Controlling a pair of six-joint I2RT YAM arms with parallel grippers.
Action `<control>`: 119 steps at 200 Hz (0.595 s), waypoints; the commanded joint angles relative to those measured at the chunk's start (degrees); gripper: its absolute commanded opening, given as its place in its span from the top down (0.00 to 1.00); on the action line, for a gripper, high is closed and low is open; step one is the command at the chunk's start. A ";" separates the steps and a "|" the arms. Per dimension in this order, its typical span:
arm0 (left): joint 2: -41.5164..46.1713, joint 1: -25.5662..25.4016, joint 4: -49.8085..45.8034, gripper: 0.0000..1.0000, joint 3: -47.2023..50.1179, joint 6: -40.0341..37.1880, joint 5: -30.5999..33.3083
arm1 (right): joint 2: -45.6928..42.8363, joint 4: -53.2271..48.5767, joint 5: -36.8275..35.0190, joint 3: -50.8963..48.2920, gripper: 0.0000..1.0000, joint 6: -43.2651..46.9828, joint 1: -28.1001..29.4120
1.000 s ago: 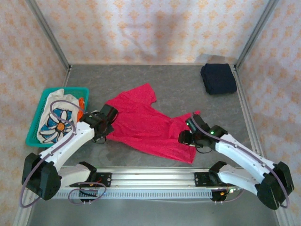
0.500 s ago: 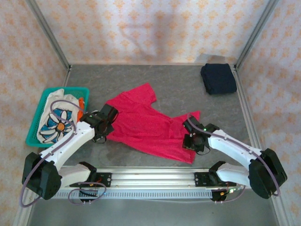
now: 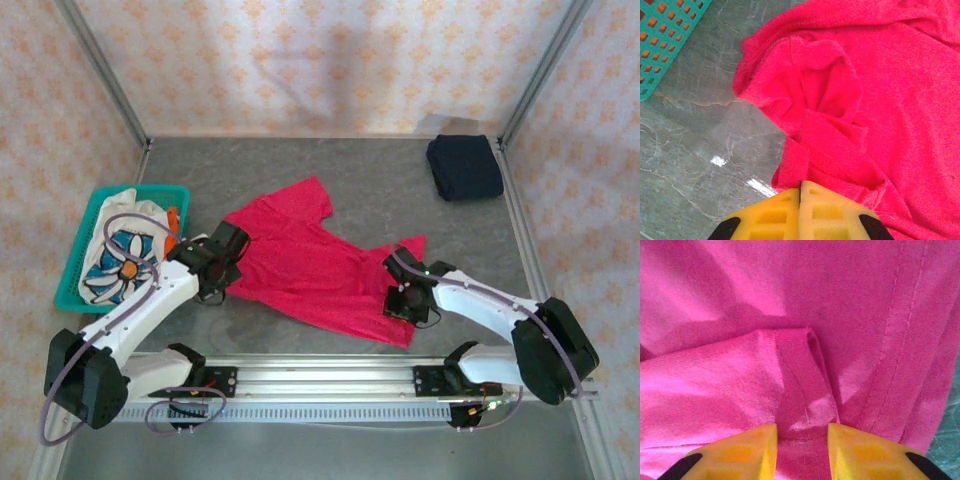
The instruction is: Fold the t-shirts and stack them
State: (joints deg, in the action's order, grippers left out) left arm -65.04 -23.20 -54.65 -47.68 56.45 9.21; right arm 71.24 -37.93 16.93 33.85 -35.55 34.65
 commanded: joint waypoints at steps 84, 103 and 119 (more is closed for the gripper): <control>0.67 0.55 -0.78 1.00 0.49 -0.37 1.07 | 3.76 -4.02 -3.47 2.94 0.96 3.62 0.33; 0.97 0.53 -1.06 1.00 0.33 -0.20 1.34 | 1.72 -6.71 -4.80 4.68 1.00 3.81 0.33; 1.16 0.53 -1.07 1.00 0.29 -0.20 1.42 | -0.96 -9.07 -5.50 6.51 1.00 4.06 0.33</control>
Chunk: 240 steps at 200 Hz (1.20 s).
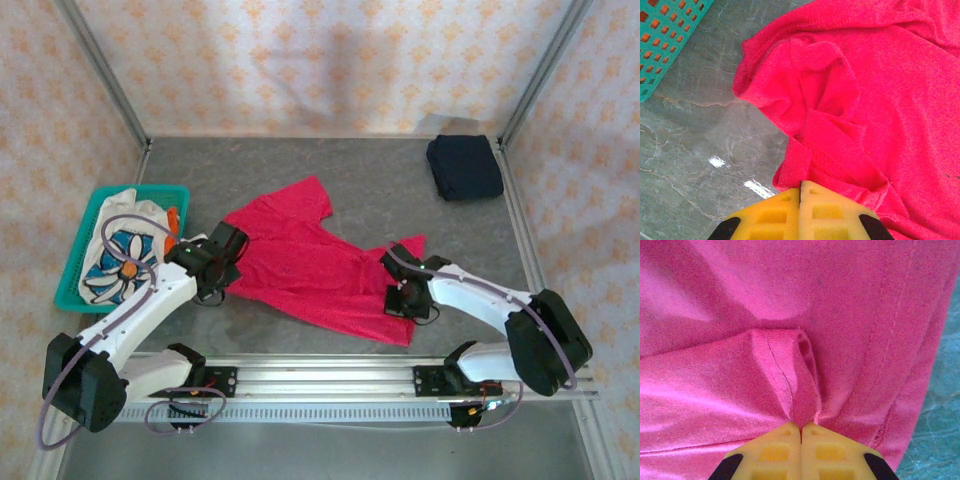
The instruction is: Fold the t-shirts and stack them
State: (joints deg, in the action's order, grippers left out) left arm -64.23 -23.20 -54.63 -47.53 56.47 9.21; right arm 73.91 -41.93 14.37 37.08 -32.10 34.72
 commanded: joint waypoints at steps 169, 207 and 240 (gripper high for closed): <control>-0.45 0.61 -0.26 1.00 -0.51 -0.72 1.02 | -11.86 2.08 9.61 -1.05 1.00 1.97 1.87; -0.98 0.62 0.05 1.00 -0.61 -0.83 0.63 | -8.24 -0.20 11.91 -0.12 0.76 3.22 4.83; -0.98 0.61 0.12 1.00 -0.57 -1.09 0.63 | -9.33 -1.38 11.03 0.71 1.00 3.68 5.26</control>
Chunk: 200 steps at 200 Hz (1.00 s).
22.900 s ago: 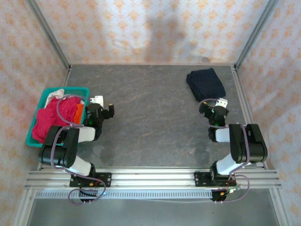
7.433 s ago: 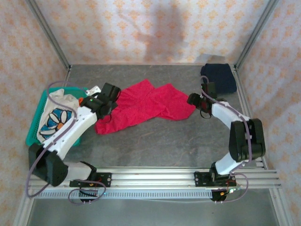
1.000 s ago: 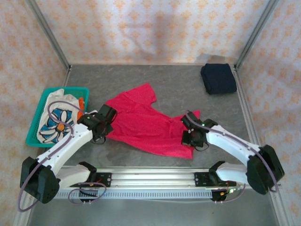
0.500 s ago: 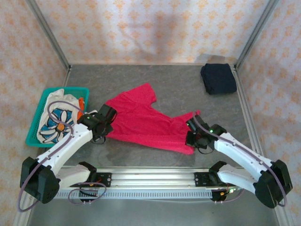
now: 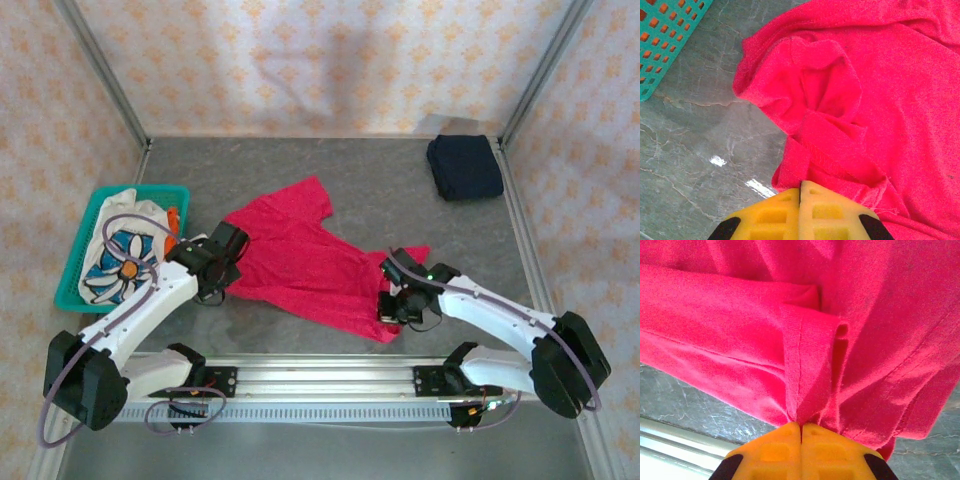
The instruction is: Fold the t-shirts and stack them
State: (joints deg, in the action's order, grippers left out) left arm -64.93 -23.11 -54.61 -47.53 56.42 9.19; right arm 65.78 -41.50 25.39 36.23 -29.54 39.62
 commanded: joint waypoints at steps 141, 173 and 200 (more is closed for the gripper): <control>0.01 0.53 -0.18 1.00 -0.62 -1.05 0.81 | 4.43 7.75 -1.75 2.61 0.94 -0.35 0.66; 0.31 0.55 -0.27 1.00 -0.45 -1.05 1.36 | 3.33 6.20 -5.14 1.56 0.50 -1.89 0.66; -0.27 0.53 0.02 1.00 -0.28 -1.08 0.57 | 4.06 10.93 -3.86 0.73 0.45 -4.36 0.64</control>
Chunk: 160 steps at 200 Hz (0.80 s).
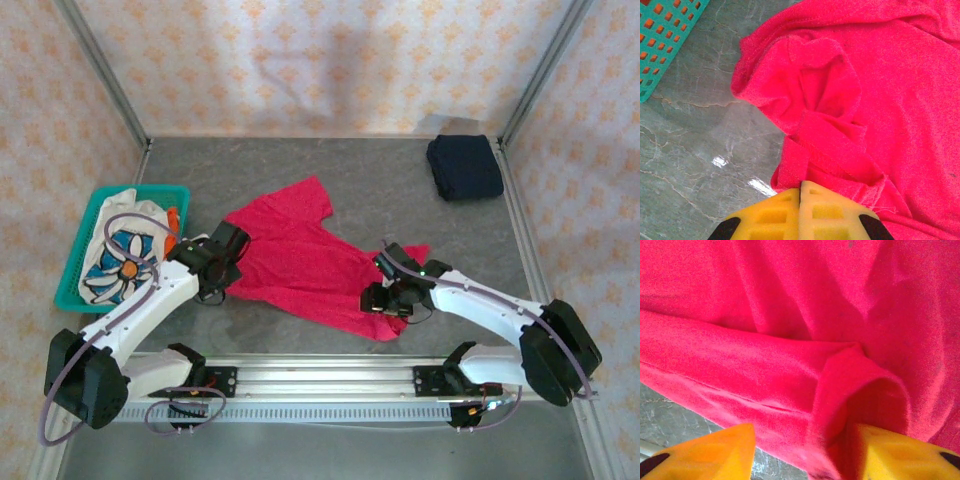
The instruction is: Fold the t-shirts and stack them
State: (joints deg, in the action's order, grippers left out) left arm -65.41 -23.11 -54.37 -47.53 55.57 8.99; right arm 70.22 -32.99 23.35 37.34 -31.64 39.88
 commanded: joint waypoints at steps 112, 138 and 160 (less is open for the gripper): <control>1.82 0.53 -0.74 1.00 0.03 -0.11 1.38 | -4.85 -5.04 0.17 -3.13 0.73 -1.06 0.38; 1.99 0.53 -0.73 1.00 -0.01 -0.20 1.42 | -4.84 -4.83 -0.96 -2.27 0.98 -0.81 0.38; 2.23 0.57 -0.91 1.00 0.17 -0.07 1.36 | -3.90 -4.33 -2.06 -1.06 0.80 -0.28 0.38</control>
State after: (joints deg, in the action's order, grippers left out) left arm -64.20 -23.11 -54.39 -47.53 55.57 8.99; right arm 66.00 -36.23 23.53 34.94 -32.60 39.88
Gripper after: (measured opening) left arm 0.053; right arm 0.075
